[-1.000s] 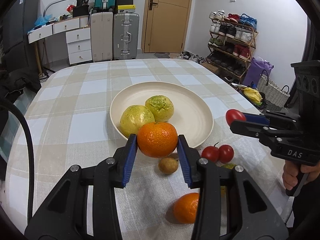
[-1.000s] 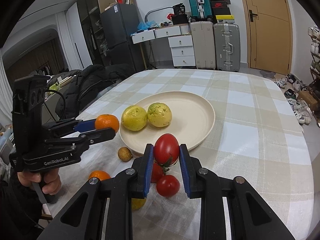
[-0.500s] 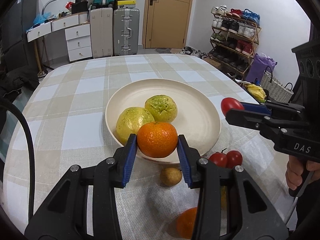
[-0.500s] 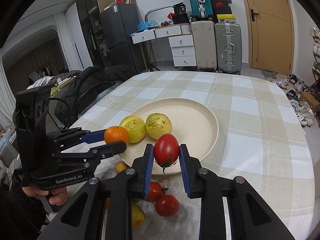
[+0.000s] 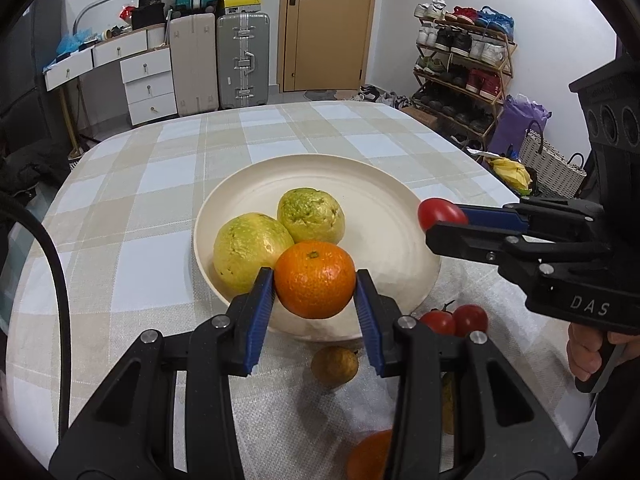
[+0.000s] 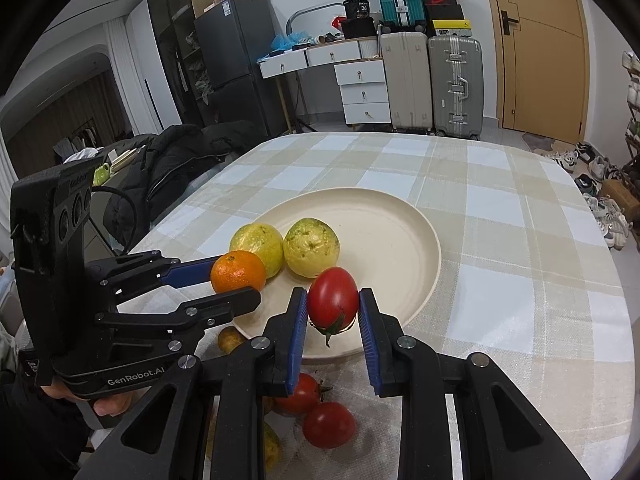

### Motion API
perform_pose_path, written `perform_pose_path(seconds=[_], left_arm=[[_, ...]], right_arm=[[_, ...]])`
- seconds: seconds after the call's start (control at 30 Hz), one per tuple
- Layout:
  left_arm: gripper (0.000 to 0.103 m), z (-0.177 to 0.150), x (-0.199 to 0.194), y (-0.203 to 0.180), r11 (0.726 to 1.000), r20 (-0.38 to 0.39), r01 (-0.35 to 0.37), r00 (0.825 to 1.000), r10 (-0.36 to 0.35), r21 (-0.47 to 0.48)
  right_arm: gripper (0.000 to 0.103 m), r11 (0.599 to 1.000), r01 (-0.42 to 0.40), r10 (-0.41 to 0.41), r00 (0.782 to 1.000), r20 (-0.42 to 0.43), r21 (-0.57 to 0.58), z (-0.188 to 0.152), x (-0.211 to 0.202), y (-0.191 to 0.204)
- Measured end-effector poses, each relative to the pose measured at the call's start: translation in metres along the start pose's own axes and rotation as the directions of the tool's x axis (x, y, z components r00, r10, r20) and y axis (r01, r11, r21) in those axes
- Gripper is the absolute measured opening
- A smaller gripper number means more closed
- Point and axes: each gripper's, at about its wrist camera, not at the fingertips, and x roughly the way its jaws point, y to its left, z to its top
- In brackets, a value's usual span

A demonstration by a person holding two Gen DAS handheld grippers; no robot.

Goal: Organize fruits
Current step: 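Carry the tomato with the right gripper while the left gripper carries the orange over the plate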

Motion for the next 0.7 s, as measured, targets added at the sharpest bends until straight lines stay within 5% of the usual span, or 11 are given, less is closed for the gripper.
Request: perform_pose_path(seconds=[0.7], left_arm=[[0.037,0.004,0.023,0.015,0.998,-0.027,-0.061,0.998,0.06,-0.033]], right_arm=[[0.026,0.999,0.016,-0.014,0.999,-0.037,0.035,0.001,0.022,-0.012]])
